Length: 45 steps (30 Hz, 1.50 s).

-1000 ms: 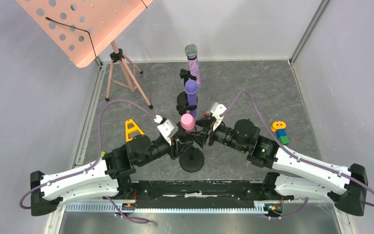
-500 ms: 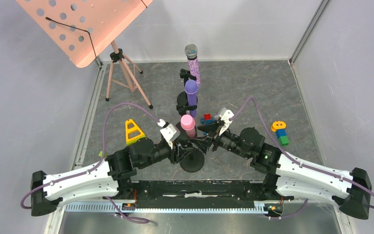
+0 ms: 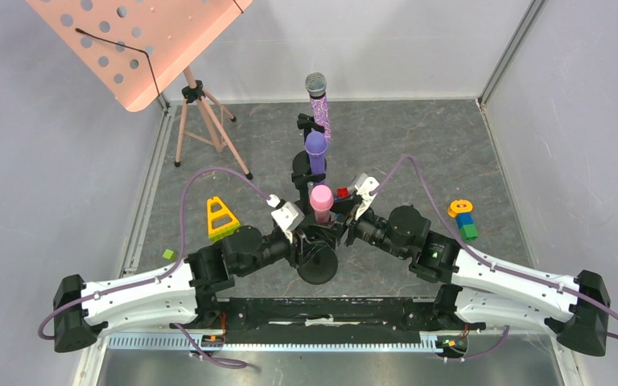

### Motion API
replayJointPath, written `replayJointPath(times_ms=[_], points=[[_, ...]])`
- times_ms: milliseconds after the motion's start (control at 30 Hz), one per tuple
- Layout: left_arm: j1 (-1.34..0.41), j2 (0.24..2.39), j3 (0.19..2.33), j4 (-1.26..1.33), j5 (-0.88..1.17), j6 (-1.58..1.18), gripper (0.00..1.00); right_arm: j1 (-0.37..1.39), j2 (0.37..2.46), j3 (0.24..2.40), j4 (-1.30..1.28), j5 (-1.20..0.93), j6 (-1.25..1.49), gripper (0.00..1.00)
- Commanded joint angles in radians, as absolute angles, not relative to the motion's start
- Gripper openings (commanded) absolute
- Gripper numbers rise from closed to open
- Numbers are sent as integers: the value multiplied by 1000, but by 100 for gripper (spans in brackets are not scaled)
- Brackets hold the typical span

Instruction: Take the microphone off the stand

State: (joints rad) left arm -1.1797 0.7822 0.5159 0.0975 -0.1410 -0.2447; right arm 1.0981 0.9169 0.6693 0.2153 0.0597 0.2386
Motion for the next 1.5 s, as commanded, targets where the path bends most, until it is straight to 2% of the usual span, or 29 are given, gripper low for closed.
replayJointPath(times_ms=[0, 100, 200, 300, 467, 567, 800, 867, 1000, 1033, 1200, 1333, 1467], points=[[-1183, 788, 495, 101, -160, -273, 46, 1116, 938, 721, 229, 105, 203, 68], [-1184, 763, 474, 100, -178, -283, 46, 1135, 966, 746, 216, 145, 184, 68], [-1183, 744, 457, 100, -187, -290, 54, 1167, 988, 765, 209, 210, 146, 65], [-1184, 747, 459, 91, -182, -289, 56, 1186, 993, 757, 241, 258, 127, 59], [-1184, 771, 466, 101, -187, -285, 57, 1218, 998, 744, 287, 305, 97, 40], [-1184, 799, 474, 108, -197, -277, 56, 1247, 994, 735, 299, 359, 96, 33], [-1184, 822, 458, 131, -250, -285, 55, 1375, 1010, 704, 364, 574, 97, 30], [-1183, 815, 447, 158, -262, -288, 53, 1410, 1019, 695, 389, 650, 96, 30], [-1183, 813, 443, 166, -265, -281, 35, 1437, 1018, 662, 452, 733, 114, 29], [-1183, 813, 442, 166, -262, -279, 31, 1438, 1017, 657, 461, 728, 117, 31], [-1184, 813, 428, 175, -234, -268, 17, 1437, 1016, 667, 443, 719, 107, 56], [-1183, 802, 408, 189, -223, -254, 8, 1436, 1004, 674, 432, 729, 40, 65], [-1184, 781, 380, 228, -211, -236, 6, 1436, 999, 674, 421, 732, -52, 75]])
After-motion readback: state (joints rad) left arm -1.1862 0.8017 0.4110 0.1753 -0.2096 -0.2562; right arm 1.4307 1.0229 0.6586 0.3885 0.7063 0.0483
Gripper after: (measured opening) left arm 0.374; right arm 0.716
